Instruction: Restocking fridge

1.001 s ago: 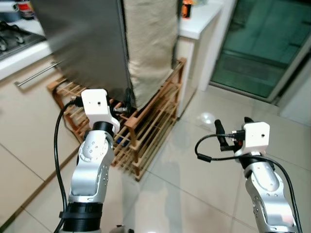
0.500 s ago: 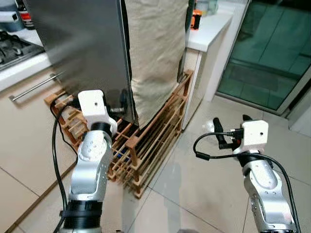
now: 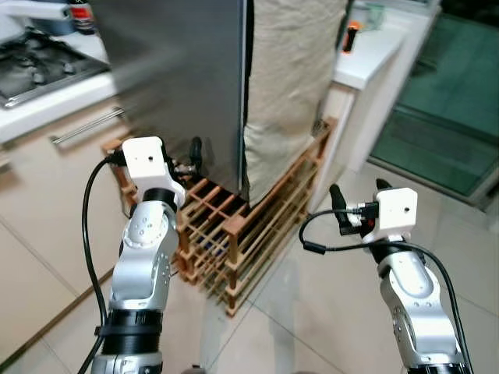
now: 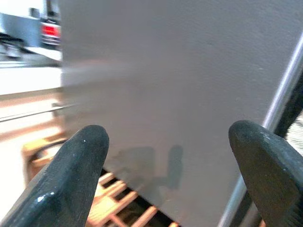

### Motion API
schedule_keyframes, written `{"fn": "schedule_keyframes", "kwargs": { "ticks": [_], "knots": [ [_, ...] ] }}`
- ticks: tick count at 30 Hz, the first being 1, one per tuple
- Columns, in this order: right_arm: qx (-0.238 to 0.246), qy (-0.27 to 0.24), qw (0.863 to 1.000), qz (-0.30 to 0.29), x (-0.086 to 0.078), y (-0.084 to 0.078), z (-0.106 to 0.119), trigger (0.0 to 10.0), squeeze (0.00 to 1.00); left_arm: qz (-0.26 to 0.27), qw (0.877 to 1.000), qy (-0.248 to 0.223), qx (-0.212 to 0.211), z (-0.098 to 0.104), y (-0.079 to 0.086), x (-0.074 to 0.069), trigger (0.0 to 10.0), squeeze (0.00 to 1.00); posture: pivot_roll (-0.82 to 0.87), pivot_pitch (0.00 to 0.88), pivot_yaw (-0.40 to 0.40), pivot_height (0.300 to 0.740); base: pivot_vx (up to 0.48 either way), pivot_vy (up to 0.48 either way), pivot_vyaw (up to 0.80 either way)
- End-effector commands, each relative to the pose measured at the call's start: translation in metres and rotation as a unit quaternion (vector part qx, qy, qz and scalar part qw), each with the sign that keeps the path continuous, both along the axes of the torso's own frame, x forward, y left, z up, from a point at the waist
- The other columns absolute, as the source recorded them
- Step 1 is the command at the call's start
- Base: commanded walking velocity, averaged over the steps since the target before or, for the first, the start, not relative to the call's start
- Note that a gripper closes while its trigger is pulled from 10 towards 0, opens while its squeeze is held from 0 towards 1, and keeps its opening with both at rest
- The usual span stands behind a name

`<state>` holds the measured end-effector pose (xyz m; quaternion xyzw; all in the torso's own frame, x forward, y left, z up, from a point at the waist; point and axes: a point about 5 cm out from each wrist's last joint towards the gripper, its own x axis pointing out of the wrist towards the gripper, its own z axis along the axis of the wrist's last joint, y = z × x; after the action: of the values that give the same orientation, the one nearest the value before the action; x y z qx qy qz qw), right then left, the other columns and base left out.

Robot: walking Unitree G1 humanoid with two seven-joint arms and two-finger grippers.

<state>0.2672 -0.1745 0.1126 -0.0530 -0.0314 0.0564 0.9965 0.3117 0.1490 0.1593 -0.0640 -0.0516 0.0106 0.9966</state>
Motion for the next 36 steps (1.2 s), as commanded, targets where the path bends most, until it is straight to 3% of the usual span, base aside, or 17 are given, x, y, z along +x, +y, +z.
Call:
{"fn": "schedule_keyframes", "kwargs": {
  "ticks": [1, 11, 18, 27, 31, 34, 36],
  "knots": [
    [-0.008, -0.005, 1.0, -0.005, 0.001, -0.005, 0.003, 10.0, 0.04, -0.014, 1.0, 0.002, -0.002, 0.0, -0.009, 0.003, 10.0, 0.0, -0.11, 0.0, 0.0, 0.74, 0.0, -0.469, 0.68],
    [-0.004, -0.004, 1.0, -0.018, 0.001, -0.007, 0.002, 10.0, 0.0, -0.03, 1.0, 0.003, 0.002, 0.002, -0.011, 0.012, 10.0, 0.0, -0.12, 0.0, 0.008, 0.74, 0.028, -0.454, 0.4],
    [-0.003, -0.008, 1.0, -0.017, 0.0, -0.004, 0.002, 10.0, 0.0, -0.09, 0.996, -0.007, 0.024, 0.004, -0.012, 0.028, 10.0, 0.0, -0.12, 0.0, 0.009, 0.74, 0.0, 0.0, 0.0],
    [0.002, -0.009, 1.0, -0.024, -0.003, -0.003, 0.002, 10.0, 0.0, -0.1, 0.993, -0.02, 0.057, 0.014, -0.013, 0.054, 10.0, 0.0, -0.15, 0.011, 0.026, 0.74, 0.0, 0.0, 0.0],
    [0.003, -0.022, 0.999, -0.03, -0.007, -0.004, 0.008, 10.0, 0.0, -0.079, 0.996, -0.027, 0.033, 0.015, 0.002, 0.046, 10.0, 0.0, -0.16, 0.018, 0.04, 0.74, 0.0, 0.0, 0.0],
    [0.007, -0.035, 0.999, -0.036, -0.018, -0.004, 0.014, 10.0, 0.0, -0.073, 0.997, -0.036, 0.005, 0.007, 0.022, 0.022, 10.0, 0.0, -0.15, 0.033, 0.033, 0.74, 0.0, 0.0, 0.0],
    [0.01, -0.034, 0.999, -0.038, -0.025, -0.004, 0.013, 10.0, 0.0, -0.082, 0.996, -0.037, -0.002, 0.002, 0.026, 0.004, 10.0, 0.0, -0.14, 0.04, 0.025, 0.74, 0.0, 0.0, 0.0]
  ]
}}
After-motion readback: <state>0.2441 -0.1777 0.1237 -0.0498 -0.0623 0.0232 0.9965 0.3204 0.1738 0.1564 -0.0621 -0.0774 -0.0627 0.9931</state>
